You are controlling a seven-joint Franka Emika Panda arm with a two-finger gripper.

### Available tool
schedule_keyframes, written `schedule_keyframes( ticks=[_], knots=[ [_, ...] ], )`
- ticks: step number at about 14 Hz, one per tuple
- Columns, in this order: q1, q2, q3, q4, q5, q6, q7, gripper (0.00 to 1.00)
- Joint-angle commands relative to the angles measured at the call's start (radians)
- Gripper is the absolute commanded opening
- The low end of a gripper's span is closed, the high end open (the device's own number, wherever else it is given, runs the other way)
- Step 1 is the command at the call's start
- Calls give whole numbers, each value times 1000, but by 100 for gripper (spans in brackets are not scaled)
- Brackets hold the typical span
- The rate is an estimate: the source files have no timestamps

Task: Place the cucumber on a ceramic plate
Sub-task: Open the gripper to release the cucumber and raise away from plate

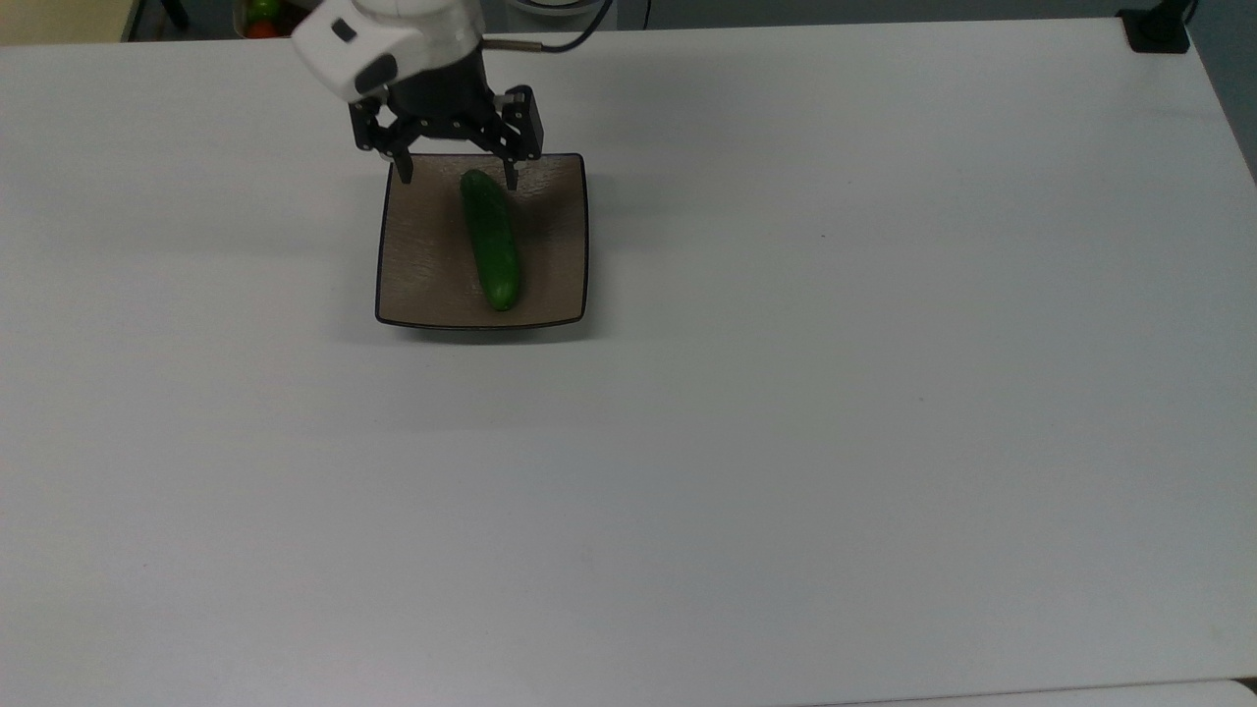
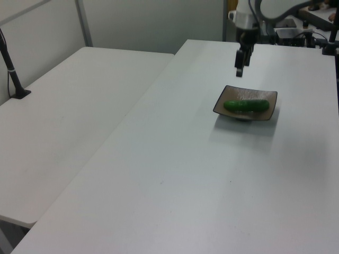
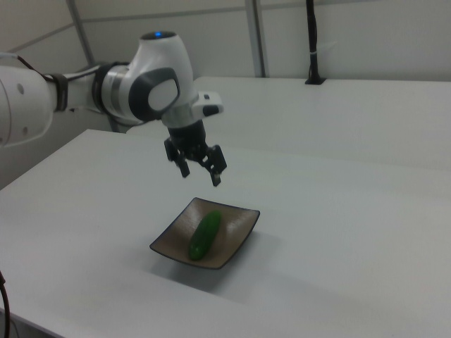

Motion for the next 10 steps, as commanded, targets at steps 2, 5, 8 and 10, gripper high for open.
schedule_keyframes(
  ticks=[2, 5, 8, 10],
  knots=[
    [109, -48, -125, 86, 60, -150, 56, 100],
    [160, -115, -201, 96, 72, -221, 56, 100],
    [169, -138, -201, 96, 66, -237, 56, 100],
    [185, -143, -215, 94, 58, -240, 56, 100]
  ],
)
